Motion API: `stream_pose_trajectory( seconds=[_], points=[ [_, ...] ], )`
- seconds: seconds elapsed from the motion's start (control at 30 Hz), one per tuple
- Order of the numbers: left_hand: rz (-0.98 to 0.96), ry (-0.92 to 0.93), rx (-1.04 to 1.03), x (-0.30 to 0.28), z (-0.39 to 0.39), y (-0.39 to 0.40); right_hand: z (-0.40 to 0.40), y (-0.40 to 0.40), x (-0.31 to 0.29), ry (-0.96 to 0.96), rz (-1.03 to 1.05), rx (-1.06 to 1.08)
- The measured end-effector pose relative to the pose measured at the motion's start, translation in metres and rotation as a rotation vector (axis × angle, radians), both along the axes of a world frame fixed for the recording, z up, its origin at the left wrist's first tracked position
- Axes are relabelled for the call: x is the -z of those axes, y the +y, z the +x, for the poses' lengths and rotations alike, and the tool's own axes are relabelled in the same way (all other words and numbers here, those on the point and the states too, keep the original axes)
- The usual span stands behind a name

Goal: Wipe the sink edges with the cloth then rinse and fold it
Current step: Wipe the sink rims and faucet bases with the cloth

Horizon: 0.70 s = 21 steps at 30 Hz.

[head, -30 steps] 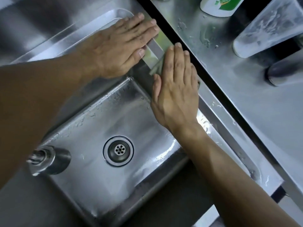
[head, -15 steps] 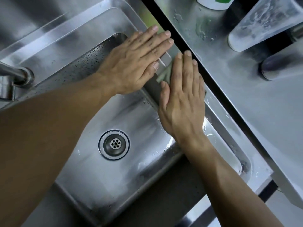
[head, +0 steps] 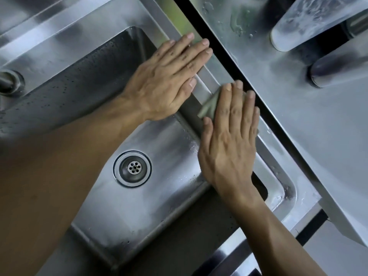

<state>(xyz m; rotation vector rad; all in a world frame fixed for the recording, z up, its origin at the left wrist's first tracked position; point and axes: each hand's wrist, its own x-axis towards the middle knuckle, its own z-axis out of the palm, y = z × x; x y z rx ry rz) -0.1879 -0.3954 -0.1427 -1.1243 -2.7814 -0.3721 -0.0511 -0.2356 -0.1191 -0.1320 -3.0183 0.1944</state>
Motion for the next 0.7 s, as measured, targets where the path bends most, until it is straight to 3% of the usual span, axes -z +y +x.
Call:
stream_pose_trajectory(
  seconds=[0.13,0.33,0.53,0.7],
  points=[
    [0.018,0.021,-0.064,0.003,0.005,0.005,0.023,0.008,-0.004,-0.060,-0.060,0.031],
    [0.010,0.008,-0.089,0.006,0.012,0.009,-0.023,-0.009,-0.003,-0.028,-0.128,-0.061],
    [0.005,-0.028,-0.109,-0.002,0.016,0.010,0.041,0.035,-0.011,-0.103,-0.076,-0.005],
    [0.092,-0.011,0.066,-0.005,0.033,0.034,0.009,0.022,-0.008,-0.010,-0.059,0.082]
  ],
)
